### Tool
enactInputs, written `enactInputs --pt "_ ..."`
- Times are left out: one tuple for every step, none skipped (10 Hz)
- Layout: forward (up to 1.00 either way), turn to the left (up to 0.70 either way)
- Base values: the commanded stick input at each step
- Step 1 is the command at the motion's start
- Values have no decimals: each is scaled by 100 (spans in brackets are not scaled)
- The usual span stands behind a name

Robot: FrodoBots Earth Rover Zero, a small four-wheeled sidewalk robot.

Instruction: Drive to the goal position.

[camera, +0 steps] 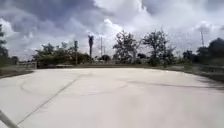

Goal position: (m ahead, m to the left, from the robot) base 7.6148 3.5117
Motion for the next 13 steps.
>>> enactInputs --pt "85 0" --pt "85 0" --pt "85 0" --pt "85 0" --pt "85 0" --pt "85 0" --pt "85 0" --pt "85 0" --pt "85 0" --pt "85 0" --pt "85 0" --pt "85 0" --pt "85 0"
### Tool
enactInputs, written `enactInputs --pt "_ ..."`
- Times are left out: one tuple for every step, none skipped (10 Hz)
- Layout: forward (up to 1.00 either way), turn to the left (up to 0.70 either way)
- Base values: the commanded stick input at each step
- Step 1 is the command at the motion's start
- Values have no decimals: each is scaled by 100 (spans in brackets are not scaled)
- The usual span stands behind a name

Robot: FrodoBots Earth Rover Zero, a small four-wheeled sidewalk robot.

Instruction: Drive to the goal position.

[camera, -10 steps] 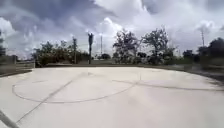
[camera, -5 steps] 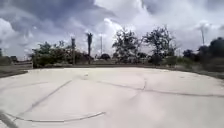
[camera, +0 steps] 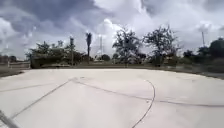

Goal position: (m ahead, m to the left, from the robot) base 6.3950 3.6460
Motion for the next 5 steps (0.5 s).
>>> enactInputs --pt "85 0" --pt "85 4" --pt "85 13" --pt "85 34" --pt "85 34"
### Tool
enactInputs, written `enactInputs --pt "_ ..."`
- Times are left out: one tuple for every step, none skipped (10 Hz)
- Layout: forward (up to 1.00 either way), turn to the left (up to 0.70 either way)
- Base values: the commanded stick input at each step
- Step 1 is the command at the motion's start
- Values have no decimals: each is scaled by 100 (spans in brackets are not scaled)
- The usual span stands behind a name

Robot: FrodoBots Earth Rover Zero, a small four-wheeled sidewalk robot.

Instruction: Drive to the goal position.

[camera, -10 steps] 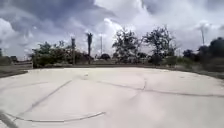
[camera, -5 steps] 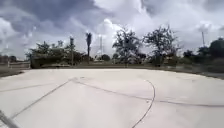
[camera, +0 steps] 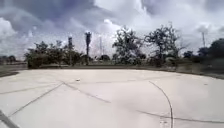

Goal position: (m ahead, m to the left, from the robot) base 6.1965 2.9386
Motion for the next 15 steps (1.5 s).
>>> enactInputs --pt "85 34" --pt "85 34" --pt "85 34" --pt "85 34" --pt "85 34" --pt "85 34" --pt "85 34" --pt "85 34" --pt "85 34" --pt "85 34" --pt "85 0" --pt "85 0" --pt "85 0" --pt "85 0" --pt "85 0"
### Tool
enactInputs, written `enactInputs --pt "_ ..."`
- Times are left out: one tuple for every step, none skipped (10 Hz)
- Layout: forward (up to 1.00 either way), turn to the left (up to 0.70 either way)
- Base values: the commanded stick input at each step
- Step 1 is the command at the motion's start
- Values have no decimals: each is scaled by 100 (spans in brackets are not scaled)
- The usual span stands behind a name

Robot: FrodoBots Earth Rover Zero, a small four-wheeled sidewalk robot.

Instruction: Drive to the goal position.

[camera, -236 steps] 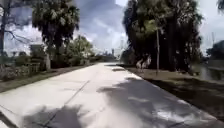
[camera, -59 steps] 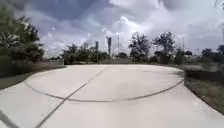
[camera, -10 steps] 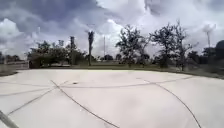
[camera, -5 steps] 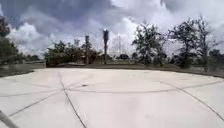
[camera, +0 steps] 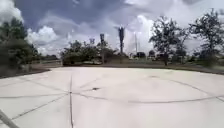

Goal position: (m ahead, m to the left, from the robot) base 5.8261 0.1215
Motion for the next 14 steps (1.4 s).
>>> enactInputs --pt "85 0" --pt "85 0" --pt "85 0" --pt "85 0" --pt "85 0" --pt "85 0" --pt "85 0" --pt "85 0" --pt "85 0" --pt "85 0" --pt "85 0" --pt "85 0" --pt "85 0" --pt "85 0"
